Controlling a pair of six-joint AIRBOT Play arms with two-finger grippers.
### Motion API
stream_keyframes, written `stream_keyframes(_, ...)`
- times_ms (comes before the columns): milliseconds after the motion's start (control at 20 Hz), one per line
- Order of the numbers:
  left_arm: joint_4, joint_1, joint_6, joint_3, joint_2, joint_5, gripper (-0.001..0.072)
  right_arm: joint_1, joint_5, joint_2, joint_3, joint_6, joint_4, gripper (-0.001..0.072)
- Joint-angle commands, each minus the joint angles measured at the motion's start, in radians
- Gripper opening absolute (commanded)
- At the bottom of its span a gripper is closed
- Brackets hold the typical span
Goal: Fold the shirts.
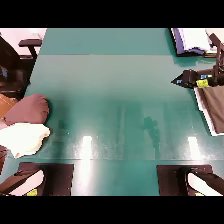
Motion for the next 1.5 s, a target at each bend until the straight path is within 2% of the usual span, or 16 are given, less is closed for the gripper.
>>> stream_keyframes(0, 0.038, 0.051, -0.002, -0.275, 0.0, 0.195, 0.0654, 0.001, 0.001, -0.001, 0.0, 0.0, 0.001, 0.002)
stream_keyframes(150, 0.048, 0.051, -0.018, -0.402, -0.035, 0.329, 0.0654, 0.001, 0.004, -0.001, 0.0, 0.0, 0.001, 0.002)
stream_keyframes(300, 0.047, 0.051, -0.025, -0.411, -0.079, 0.34, 0.0652, 0.001, 0.003, -0.001, 0.0, 0.0, 0.001, 0.002)
stream_keyframes(350, 0.047, 0.051, -0.026, -0.41, -0.075, 0.334, 0.0515, 0.001, 0.002, -0.001, 0.0, 0.0, 0.001, 0.002)
stream_keyframes(450, 0.047, 0.051, -0.026, -0.378, -0.061, 0.294, 0.0067, 0.001, -0.009, -0.001, 0.0, 0.0, 0.001, 0.002)
stream_keyframes(500, 0.047, 0.051, -0.025, -0.354, -0.045, 0.275, 0.0033, 0.001, -0.011, 0.0, 0.0, 0.0, 0.001, 0.002)
stream_keyframes(700, 0.036, 0.039, -0.024, -0.155, 0.109, 0.235, 0.0032, 0.0, -0.06, 0.06, 0.0, 0.001, 0.016, 0.0019)
stream_keyframes(900, -0.005, -0.076, 0.062, 0.126, 0.235, 0.135, 0.0031, 0.0, -0.196, 0.181, 0.0, 0.033, 0.035, 0.0019)
stream_keyframes(1000, -0.04, -0.195, 0.082, 0.241, 0.24, 0.042, 0.0031, 0.0, -0.246, 0.228, 0.001, 0.04, 0.035, 0.0019)
stream_keyframes(1100, -0.043, -0.328, 0.081, 0.271, 0.24, 0.016, 0.0031, 0.0, -0.272, 0.262, 0.002, 0.047, 0.035, 0.002)
stream_keyframes(1250, -0.043, -0.532, 0.08, 0.262, 0.193, -0.008, 0.003, 0.0, -0.247, 0.251, 0.071, 0.05, 0.031, 0.0019)
stream_keyframes(1450, -0.055, -0.762, 0.069, 0.233, 0.039, -0.032, 0.0032, 0.0, -0.172, 0.156, 0.245, 0.05, 0.026, 0.002)
